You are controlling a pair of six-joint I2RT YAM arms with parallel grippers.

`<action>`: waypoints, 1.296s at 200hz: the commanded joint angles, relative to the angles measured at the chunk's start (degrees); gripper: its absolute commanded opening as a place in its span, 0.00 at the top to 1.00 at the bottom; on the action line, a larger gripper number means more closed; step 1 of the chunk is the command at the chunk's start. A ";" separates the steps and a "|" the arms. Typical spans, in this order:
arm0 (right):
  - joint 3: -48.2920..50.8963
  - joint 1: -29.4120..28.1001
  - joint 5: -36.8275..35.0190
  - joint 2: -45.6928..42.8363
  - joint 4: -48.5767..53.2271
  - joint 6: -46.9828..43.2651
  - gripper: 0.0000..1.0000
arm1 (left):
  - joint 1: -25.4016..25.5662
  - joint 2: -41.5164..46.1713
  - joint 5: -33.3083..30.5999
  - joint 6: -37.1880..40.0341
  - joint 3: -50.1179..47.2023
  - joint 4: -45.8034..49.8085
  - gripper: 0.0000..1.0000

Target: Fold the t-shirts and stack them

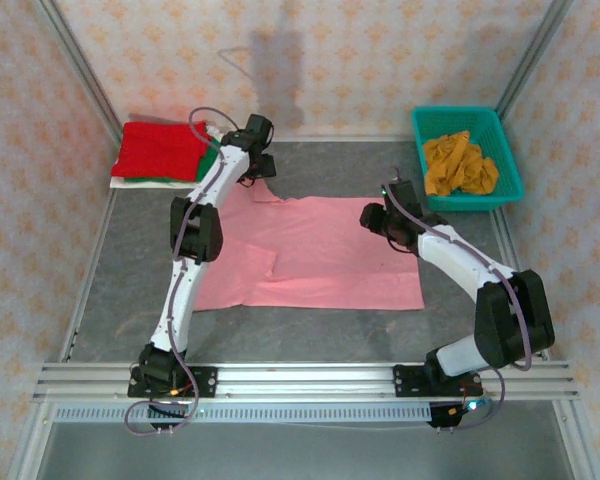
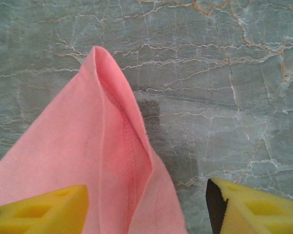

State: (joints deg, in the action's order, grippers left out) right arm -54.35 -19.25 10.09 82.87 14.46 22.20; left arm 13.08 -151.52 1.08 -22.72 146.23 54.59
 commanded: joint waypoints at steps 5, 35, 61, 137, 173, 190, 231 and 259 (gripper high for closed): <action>1.43 -0.28 0.39 -0.85 -0.57 -0.31 0.55 | -0.70 -1.96 0.93 -0.08 2.34 -0.95 0.38; 1.61 -0.34 0.94 -0.70 -0.92 0.09 0.55 | -1.30 -2.72 0.92 -0.22 3.04 -1.11 0.47; 1.42 -0.31 1.08 -0.36 -0.99 0.04 0.55 | -1.38 -2.66 1.50 -0.13 3.17 -1.98 0.65; 1.20 -0.30 1.61 0.59 -0.92 0.25 0.55 | -1.31 0.99 1.64 -1.85 2.46 -2.47 1.00; 0.91 -0.31 1.90 0.98 -0.96 0.30 0.54 | -1.27 11.07 1.37 -4.54 -11.56 -9.52 1.00; 0.74 -0.30 1.77 1.13 -1.10 0.31 0.54 | -1.28 16.11 1.38 -6.58 -19.37 -13.55 1.00; -0.39 -0.23 -0.30 1.76 -0.31 0.57 0.54 | -1.19 26.17 3.61 -12.06 -34.80 -21.67 1.00; -1.09 -0.11 -0.73 2.41 -0.13 0.92 0.54 | -0.57 31.16 4.79 -14.04 -41.63 -24.00 1.00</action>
State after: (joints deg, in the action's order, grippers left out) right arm -53.36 -19.25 11.49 84.27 14.28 22.46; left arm 12.01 -124.07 4.56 -33.10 109.21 34.89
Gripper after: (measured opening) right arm 0.457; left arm 0.044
